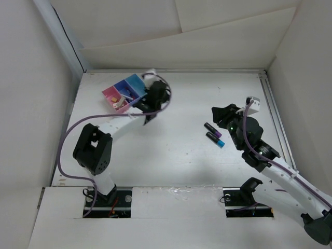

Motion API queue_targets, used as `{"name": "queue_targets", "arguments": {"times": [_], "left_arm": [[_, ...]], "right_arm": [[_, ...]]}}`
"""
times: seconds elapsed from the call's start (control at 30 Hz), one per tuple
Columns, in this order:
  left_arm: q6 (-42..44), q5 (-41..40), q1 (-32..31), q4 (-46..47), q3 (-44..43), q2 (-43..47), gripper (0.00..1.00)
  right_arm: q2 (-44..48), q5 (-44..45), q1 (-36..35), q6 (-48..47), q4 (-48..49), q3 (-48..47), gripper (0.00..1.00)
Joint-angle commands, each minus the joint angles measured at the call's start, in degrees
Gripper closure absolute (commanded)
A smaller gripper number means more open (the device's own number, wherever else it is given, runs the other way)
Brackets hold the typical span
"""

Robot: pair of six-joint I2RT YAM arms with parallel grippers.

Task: Sort the stationery into containers
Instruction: Pick up the pen from the center of the board.

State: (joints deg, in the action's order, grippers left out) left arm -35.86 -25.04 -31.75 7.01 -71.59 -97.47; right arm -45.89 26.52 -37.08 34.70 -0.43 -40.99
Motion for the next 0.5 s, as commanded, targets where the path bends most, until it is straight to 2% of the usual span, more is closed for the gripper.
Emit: {"name": "queue_targets", "arguments": {"times": [0.0,0.07,0.17,0.3,0.47], "left_arm": [[1.14,0.61,-12.78,3.64,0.67,-1.13,0.72],[0.10,-3.16,-20.32,0.66,-0.74,-4.65,0.73],[-1.84,-3.18,-27.28,0.11,-0.74,-7.55,0.73],[-5.09,-3.44,-33.62,0.11,-0.74,-10.19,0.70],[-9.84,-1.78,-35.75,1.78,-0.65,-13.79,0.61]], "right_arm": [[3.52,4.41,0.43,-0.07,2.54,0.56,0.58],[4.05,6.69,0.43,-0.07,2.54,1.18,0.58],[5.19,9.86,0.43,1.07,0.26,1.18,0.58],[6.33,11.61,0.43,2.13,-0.89,0.56,0.57],[8.09,13.03,0.43,2.66,-2.21,0.56,0.55]]}}
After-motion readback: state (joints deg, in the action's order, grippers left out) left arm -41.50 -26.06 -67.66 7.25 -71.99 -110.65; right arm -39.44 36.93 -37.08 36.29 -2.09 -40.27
